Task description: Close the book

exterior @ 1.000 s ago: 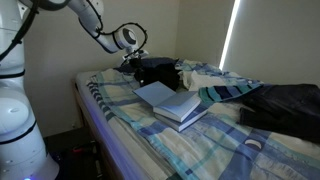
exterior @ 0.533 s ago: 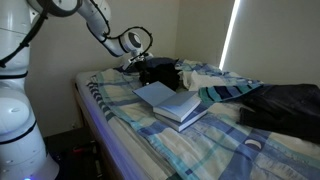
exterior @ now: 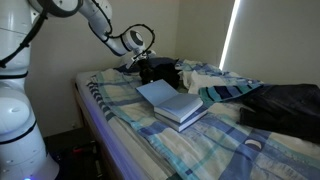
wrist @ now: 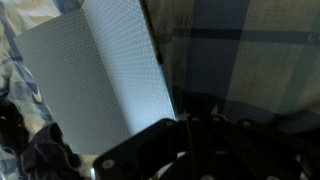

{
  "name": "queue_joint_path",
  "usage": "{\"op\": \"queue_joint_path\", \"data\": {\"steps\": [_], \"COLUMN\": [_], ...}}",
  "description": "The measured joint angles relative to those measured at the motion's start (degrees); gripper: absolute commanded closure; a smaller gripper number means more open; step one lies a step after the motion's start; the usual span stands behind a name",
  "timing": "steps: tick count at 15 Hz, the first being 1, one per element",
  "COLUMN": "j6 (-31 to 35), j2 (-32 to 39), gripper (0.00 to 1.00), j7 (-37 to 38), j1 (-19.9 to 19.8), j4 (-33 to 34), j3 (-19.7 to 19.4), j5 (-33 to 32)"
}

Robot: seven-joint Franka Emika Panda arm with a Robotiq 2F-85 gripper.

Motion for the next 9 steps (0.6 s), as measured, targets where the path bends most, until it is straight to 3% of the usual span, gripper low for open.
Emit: {"op": "queue_joint_path", "data": {"steps": [9], "j6": [0.0], "j2": [-0.67], "gripper": [1.0], "j7": [3.61], "j1": [-0.03], "j4": [0.43], "j3": [-1.89], "j5": [-0.94]}}
